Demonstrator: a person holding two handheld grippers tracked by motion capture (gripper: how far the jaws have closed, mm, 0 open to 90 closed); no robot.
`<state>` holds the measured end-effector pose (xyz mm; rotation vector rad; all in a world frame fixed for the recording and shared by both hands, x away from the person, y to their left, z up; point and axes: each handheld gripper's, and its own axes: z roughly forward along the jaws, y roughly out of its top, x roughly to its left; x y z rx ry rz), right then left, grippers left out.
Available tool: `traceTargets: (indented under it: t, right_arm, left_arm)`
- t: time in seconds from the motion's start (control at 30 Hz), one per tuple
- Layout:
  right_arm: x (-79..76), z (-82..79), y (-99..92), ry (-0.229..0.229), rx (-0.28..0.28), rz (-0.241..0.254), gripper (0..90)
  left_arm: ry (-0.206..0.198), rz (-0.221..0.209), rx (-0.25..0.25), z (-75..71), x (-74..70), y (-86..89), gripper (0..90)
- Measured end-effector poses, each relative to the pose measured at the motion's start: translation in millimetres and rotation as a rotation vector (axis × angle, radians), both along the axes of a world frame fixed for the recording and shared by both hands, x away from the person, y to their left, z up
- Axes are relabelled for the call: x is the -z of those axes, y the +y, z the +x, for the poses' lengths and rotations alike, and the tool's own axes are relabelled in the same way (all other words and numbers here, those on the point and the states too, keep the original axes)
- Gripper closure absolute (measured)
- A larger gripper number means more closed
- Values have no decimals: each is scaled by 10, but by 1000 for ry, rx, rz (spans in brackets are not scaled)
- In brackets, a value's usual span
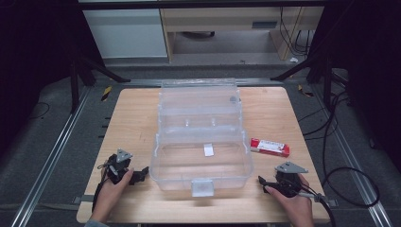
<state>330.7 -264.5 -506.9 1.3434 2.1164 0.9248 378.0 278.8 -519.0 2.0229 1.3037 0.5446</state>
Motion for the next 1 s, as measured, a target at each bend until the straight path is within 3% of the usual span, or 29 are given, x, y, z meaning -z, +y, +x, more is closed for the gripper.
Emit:
traceTargets:
  t: [0.17, 0.27, 0.3, 0.37, 0.5, 0.6, 0.63, 0.8, 0.83, 0.9, 1.0]
  right_arm:
    - [-12, 8, -14, 12, -6, -1, 177]
    - [-77, 72, -76, 56, -21, -31, 158]
    - [-177, 124, -146, 47, -24, -54, 156]
    - [-226, 146, -174, 46, -25, -54, 147]
    - [-546, 362, -374, 37, -47, -29, 110]
    - [-633, 479, -440, 40, -66, -12, 97]
    - [-675, 575, -466, 36, -90, -30, 99]
    - [-701, 760, -443, 17, -170, -10, 101]
    - [-688, 807, -427, 18, -182, -17, 104]
    - [-624, 955, -408, 39, -193, -76, 101]
    - [-577, 1046, -427, 67, -191, -93, 100]
  left_arm:
    - [2, 3, 3, -2, -2, 1, 0]
    - [2, 4, 3, -2, -2, 1, 0]
    - [2, 4, 4, -2, -2, 1, 0]
    - [2, 3, 5, -1, -2, 1, 0]
    - [1, 5, 7, -1, -3, 2, 0]
    - [2, 4, 6, -2, -2, 0, 0]
    - [2, 4, 7, 0, -3, 0, 0]
    - [2, 3, 9, 0, -2, -1, 0]
    - [2, 4, 9, 0, -2, -1, 0]
    - [1, 4, 11, 0, -2, -2, 0]
    - [1, 5, 12, -1, -2, -3, 0]
